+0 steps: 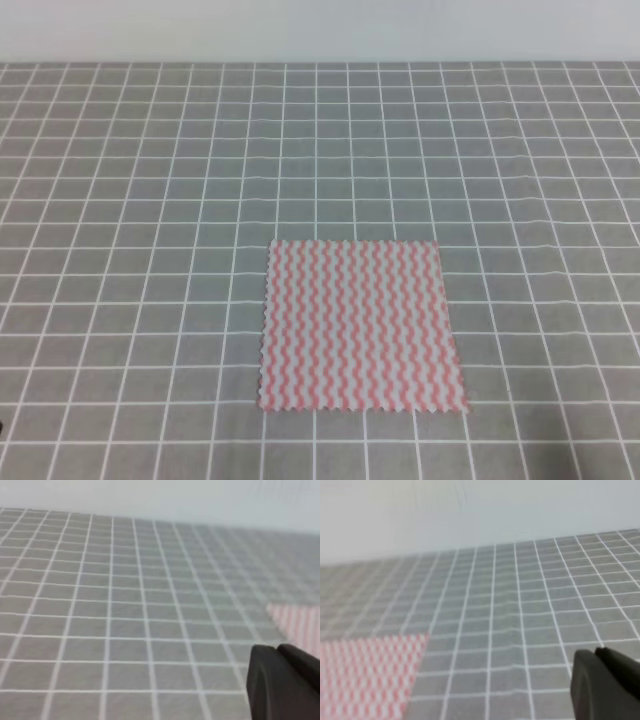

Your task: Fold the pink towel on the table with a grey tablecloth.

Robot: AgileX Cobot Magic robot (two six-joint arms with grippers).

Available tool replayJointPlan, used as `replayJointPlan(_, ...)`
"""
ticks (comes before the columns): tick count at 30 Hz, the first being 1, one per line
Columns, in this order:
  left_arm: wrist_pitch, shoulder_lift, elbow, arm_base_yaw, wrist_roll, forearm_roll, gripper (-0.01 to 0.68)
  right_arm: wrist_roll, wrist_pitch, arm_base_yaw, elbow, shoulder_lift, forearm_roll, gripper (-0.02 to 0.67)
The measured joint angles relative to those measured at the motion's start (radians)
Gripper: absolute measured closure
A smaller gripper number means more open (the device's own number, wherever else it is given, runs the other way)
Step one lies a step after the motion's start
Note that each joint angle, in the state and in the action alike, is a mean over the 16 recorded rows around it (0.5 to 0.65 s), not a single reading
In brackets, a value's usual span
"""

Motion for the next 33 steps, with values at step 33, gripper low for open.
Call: replayJointPlan(33,-0.177,-0.001,0.0,0.0,-0.034,-0.542,0.674,-0.001,-0.135,0.0,0.002,-0.003,0.574,0.665)
